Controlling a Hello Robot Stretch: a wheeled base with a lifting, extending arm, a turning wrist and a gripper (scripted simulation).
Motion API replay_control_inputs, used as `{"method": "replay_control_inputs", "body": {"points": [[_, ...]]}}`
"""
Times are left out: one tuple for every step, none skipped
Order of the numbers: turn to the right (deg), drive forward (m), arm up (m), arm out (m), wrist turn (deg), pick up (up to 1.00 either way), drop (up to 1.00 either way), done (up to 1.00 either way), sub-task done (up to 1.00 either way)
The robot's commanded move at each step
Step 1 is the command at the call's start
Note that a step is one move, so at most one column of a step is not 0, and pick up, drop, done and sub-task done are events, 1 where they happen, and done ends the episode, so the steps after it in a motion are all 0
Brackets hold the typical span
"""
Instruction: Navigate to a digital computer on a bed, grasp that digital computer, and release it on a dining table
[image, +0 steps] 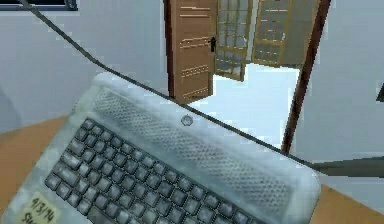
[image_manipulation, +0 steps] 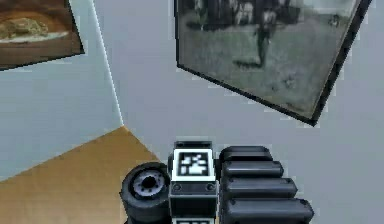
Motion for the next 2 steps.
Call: {"method": "replay_control_inputs", "body": {"points": [[-42.0,0.00,0.00,0.00,0.0,0.00,0.00,0.00,0.00],[0.0,1.00,0.00,0.00,0.0,0.00,0.00,0.00,0.00]]}}
